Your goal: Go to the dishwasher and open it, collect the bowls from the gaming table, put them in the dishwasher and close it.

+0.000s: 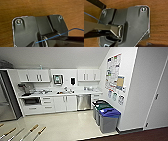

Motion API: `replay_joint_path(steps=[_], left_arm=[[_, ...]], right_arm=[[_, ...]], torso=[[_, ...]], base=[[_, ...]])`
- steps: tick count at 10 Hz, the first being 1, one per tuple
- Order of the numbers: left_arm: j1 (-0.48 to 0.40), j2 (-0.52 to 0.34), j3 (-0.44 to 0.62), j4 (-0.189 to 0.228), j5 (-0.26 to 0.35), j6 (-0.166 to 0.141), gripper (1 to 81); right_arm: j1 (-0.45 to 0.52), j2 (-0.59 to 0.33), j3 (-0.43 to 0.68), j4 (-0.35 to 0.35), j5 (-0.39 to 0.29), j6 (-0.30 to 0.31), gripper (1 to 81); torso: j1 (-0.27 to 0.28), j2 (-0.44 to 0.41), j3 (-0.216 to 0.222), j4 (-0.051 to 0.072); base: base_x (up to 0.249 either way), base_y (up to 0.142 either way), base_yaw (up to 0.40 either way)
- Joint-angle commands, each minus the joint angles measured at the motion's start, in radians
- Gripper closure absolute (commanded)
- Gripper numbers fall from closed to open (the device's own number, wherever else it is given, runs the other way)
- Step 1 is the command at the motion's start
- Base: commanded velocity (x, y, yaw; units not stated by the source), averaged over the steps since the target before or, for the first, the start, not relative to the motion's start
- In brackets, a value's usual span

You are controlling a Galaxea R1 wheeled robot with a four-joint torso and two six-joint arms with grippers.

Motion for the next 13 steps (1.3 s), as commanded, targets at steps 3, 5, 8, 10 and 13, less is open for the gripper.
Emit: replay_joint_path(steps=[3,5,8,10,13], left_arm=[[-0.061,-0.008,0.005,0.0,0.043,0.006,1.0],[-0.061,-0.008,0.005,0.0,0.044,0.006,1.0],[-0.061,-0.004,0.006,0.0,0.044,0.005,1.0],[-0.061,-0.004,0.005,-0.002,0.044,0.005,1.0],[-0.061,-0.004,0.005,-0.002,0.044,0.005,1.0]], right_arm=[[0.056,-0.007,0.007,-0.01,-0.045,-0.005,1.0],[0.057,-0.007,0.006,-0.01,-0.045,-0.005,1.0],[0.057,-0.007,0.003,-0.01,-0.045,-0.005,1.0],[0.057,-0.007,0.003,-0.01,-0.045,-0.005,1.0],[0.057,-0.006,0.001,-0.01,-0.045,-0.005,1.0]], torso=[[0.0,0.0,0.0,0.0],[0.0,0.0,0.0,0.0],[0.0,0.0,0.0,0.0],[0.0,0.0,0.0,0.0],[0.0,0.0,0.0,0.0]], base=[[0.135,0.0,0.0],[0.135,0.0,0.0],[0.135,0.0,0.0],[0.133,-0.063,0.0],[0.121,-0.022,0.0]])
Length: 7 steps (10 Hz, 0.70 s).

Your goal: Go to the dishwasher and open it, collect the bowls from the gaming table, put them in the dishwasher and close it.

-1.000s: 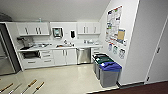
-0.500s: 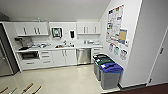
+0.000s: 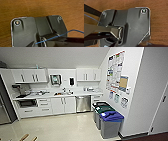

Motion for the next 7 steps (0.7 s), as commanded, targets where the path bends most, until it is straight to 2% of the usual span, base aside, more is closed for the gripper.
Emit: replay_joint_path(steps=[1,7], left_arm=[[-0.058,-0.016,0.008,-0.002,0.047,0.005,1.0],[-0.058,-0.016,0.008,0.0,0.046,0.005,1.0]], right_arm=[[0.045,-0.014,0.007,-0.01,-0.047,-0.005,1.0],[0.047,-0.014,0.007,-0.008,-0.047,-0.005,1.0]], torso=[[0.0,0.0,0.0,0.0],[-0.001,0.0,0.0,0.0]], base=[[0.114,0.0,0.0],[0.113,0.0,0.0]])
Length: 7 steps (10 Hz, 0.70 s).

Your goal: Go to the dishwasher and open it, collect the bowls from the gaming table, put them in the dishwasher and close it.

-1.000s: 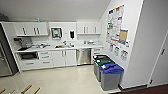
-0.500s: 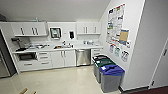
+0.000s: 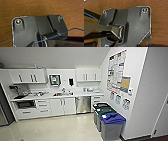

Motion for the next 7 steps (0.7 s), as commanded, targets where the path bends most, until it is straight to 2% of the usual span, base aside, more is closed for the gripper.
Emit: replay_joint_path(steps=[1,7], left_arm=[[-0.064,-0.011,0.009,0.0,0.045,0.005,1.0],[-0.062,-0.015,0.01,0.0,0.042,0.005,1.0]], right_arm=[[0.053,-0.019,0.004,-0.008,-0.046,-0.005,1.0],[0.053,-0.017,0.006,-0.008,-0.046,-0.005,1.0]], torso=[[0.0,0.0,0.0,0.0],[0.0,0.0,0.0,0.0]], base=[[0.113,0.0,0.0],[0.113,0.0,0.0]])
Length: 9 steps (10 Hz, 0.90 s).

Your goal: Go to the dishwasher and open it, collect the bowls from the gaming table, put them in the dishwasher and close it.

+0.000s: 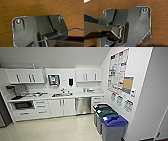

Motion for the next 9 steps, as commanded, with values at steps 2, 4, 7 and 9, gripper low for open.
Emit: replay_joint_path(steps=[2,4,7,9], left_arm=[[-0.062,-0.011,0.01,0.0,0.044,0.005,1.0],[-0.062,-0.011,0.01,0.0,0.044,0.005,1.0],[-0.056,-0.011,0.01,0.001,0.041,0.006,1.0],[-0.056,-0.014,0.009,0.0,0.041,0.006,1.0]], right_arm=[[0.053,-0.018,0.005,-0.008,-0.045,-0.005,1.0],[0.053,-0.016,0.005,-0.008,-0.045,-0.005,1.0],[0.057,-0.016,0.005,-0.008,-0.045,-0.005,1.0],[0.056,-0.013,0.005,-0.008,-0.045,-0.005,1.0]], torso=[[0.0,0.0,0.0,0.0],[0.0,0.0,0.0,0.0],[0.0,0.0,0.0,0.0],[0.0,0.0,0.0,0.0]], base=[[0.113,0.0,0.0],[0.113,0.0,0.0],[0.113,0.0,0.0],[0.113,0.0,0.0]])
